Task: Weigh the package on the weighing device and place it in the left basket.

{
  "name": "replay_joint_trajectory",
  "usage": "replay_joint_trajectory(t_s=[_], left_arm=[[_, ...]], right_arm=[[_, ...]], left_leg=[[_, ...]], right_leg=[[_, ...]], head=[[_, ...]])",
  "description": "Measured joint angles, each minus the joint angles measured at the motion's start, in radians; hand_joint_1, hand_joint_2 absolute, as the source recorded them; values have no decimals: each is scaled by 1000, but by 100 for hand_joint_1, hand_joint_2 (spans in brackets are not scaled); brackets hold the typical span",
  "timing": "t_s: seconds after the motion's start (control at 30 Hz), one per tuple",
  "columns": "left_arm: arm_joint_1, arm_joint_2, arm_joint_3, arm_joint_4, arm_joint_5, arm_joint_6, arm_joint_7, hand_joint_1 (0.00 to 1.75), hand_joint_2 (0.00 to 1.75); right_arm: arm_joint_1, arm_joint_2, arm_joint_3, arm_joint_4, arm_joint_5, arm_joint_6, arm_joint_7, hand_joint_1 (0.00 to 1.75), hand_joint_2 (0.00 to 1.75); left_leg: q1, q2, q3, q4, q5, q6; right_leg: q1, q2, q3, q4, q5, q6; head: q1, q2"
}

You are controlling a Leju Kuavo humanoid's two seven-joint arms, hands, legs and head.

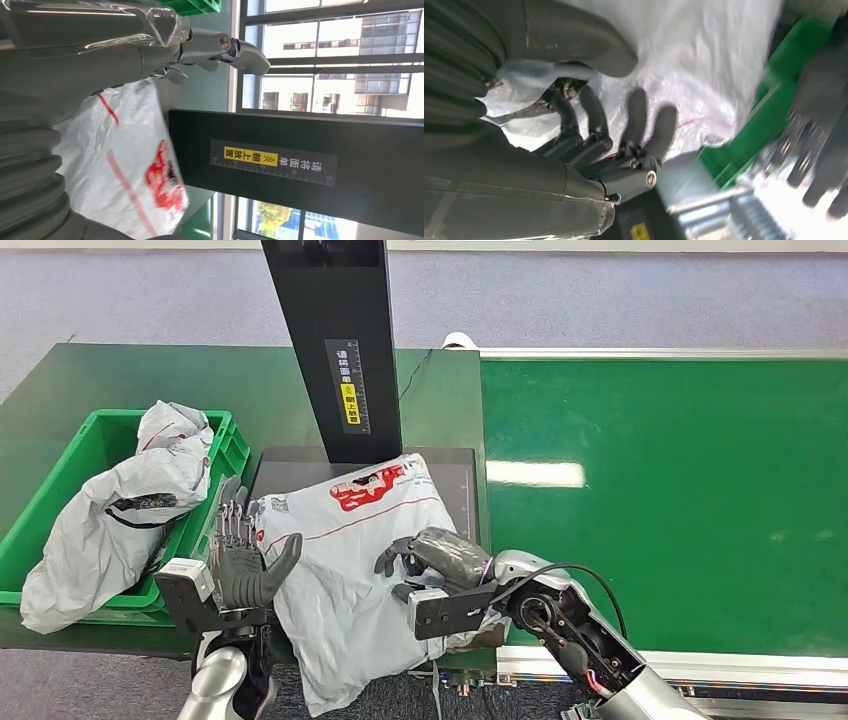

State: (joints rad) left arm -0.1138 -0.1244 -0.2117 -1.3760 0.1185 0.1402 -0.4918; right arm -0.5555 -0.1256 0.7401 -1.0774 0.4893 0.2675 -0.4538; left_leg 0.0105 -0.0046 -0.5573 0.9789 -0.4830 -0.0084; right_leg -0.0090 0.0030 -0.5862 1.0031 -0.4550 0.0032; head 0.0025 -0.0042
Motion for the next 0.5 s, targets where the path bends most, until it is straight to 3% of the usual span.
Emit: replay_joint_trajectory(t_s=[0.5], left_arm=[[26,0,7,-16,-12,-5,-3,0,175]], right_arm=[[12,2,-33,-2,40,-79,32,0,175]], left_leg=[[0,0,0,0,0,0]], right_leg=[[0,0,0,0,0,0]], head=[[0,0]])
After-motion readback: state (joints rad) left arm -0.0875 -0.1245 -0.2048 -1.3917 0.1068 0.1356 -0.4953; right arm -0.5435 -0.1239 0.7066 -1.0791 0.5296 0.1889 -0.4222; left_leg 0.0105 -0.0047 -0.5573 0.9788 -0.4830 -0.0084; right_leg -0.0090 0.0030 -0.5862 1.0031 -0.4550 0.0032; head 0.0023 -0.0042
